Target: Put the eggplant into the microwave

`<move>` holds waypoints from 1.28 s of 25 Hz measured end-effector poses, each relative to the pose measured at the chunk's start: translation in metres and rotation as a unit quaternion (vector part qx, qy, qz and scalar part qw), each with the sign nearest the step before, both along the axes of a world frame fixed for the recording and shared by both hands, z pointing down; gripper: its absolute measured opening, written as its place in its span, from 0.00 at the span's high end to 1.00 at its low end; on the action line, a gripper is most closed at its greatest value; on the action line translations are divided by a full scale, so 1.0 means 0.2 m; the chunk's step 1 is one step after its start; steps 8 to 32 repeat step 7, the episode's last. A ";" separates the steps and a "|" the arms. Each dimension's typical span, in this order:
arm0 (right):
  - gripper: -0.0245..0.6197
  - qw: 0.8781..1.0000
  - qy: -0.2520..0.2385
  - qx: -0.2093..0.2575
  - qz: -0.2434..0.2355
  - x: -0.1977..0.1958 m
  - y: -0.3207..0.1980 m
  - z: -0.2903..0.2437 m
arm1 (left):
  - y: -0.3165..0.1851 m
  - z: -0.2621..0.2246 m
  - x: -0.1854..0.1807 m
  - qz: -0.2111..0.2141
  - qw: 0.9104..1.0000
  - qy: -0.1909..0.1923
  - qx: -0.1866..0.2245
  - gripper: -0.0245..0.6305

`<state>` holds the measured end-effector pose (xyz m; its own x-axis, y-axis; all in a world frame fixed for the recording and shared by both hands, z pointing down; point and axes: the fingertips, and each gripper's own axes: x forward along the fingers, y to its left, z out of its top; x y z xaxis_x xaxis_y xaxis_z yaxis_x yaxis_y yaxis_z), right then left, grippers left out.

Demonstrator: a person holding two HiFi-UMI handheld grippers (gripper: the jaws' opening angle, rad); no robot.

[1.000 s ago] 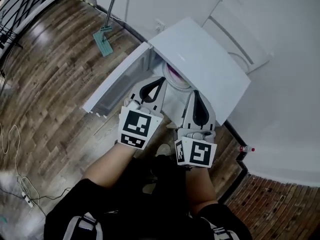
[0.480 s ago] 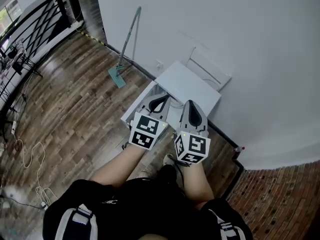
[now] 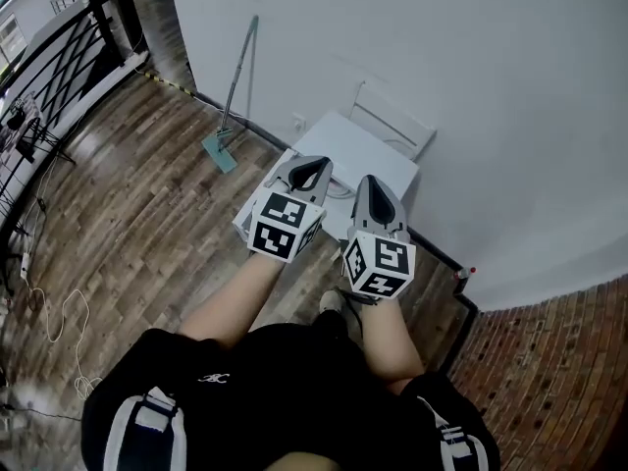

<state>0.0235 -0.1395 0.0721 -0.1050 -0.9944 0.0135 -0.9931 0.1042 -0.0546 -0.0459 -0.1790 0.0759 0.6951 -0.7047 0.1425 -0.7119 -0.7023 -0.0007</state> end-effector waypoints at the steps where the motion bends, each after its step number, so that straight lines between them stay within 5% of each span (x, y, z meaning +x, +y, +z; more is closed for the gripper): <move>1: 0.95 1.000 -0.003 -0.001 0.000 0.00 0.01 0.00 | 0.01 -0.01 0.01 0.004 1.000 0.009 -0.005 0.96; 7: 0.95 1.000 -0.010 0.002 0.001 0.02 0.03 -0.02 | 0.00 -0.07 0.01 0.014 0.999 0.045 -0.018 0.96; 32: 0.95 1.000 -0.010 0.002 0.001 0.02 0.03 -0.02 | 0.00 -0.07 0.01 0.014 0.999 0.045 -0.018 0.96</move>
